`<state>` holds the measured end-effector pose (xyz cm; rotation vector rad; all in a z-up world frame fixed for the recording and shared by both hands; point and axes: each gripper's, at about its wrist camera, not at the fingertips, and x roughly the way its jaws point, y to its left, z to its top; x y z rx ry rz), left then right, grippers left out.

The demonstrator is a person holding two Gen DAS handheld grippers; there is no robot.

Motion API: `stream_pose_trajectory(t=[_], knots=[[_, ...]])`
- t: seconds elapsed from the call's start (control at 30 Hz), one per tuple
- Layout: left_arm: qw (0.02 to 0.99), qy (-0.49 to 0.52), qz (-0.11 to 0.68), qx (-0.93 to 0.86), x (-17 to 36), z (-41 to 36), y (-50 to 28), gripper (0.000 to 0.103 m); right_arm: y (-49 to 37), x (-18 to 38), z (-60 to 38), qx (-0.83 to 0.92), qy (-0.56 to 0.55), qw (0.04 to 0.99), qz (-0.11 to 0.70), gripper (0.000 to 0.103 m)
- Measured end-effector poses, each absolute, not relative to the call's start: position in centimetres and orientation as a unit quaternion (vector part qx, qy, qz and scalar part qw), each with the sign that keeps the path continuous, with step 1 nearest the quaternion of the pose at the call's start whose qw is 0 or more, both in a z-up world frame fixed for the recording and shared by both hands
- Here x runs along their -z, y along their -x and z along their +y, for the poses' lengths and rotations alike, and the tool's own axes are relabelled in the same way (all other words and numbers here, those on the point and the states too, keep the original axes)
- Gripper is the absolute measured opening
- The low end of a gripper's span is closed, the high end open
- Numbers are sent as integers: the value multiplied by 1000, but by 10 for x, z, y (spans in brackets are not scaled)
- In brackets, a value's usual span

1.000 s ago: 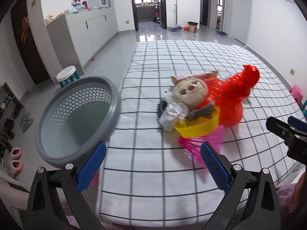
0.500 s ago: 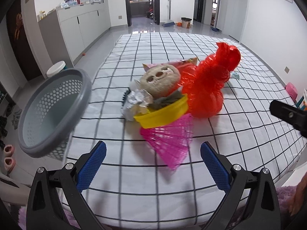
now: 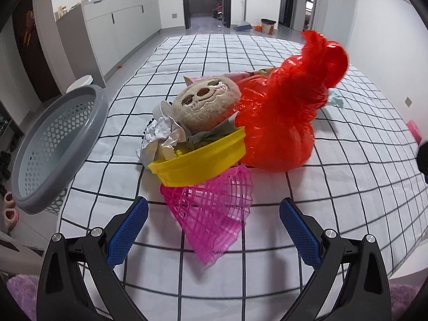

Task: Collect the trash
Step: 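Move the left tool to the pink shuttlecock and close on it, then lift the pink shuttlecock with the left tool toward the grey basket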

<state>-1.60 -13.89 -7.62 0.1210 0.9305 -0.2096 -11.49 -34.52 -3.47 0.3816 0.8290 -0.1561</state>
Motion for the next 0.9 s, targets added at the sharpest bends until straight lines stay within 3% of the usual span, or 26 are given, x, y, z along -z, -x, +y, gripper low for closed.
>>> stream_pose_trajectory(t=[0.33, 0.57, 0.7, 0.9], knots=[[891, -40, 444, 87, 83, -132, 5, 95, 115, 34, -345, 65, -193, 895, 396, 95], [888, -32, 448, 97, 84, -126, 8, 64, 115, 34, -344, 62, -193, 896, 395, 95], [891, -32, 441, 107, 81, -123, 15, 55, 114, 33, -342, 60, -192, 896, 395, 95], [892, -31, 434, 124, 70, -116, 31, 52, 113, 34, -337, 58, -186, 897, 396, 95]])
